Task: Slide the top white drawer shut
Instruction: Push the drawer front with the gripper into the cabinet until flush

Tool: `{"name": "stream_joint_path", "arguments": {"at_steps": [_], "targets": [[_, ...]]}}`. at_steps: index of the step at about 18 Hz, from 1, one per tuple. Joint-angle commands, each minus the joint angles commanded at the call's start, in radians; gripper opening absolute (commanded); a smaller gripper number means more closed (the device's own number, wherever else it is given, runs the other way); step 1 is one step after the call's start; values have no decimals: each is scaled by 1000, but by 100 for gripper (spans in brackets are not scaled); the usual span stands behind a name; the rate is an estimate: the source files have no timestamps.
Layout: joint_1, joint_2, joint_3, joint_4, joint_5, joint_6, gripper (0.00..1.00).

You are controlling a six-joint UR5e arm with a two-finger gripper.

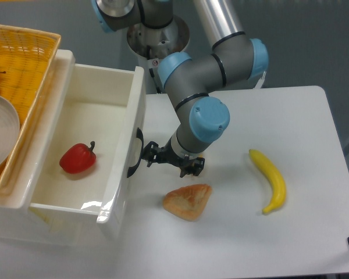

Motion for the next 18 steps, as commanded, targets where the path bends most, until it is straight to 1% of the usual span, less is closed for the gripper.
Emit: {"name": "stream_joint_path", "arguments": {"at_steps": [13, 18], "targets": [[-32, 6, 11, 0, -6, -20, 100], [-46, 8, 9, -12, -6, -20, 100]]}}
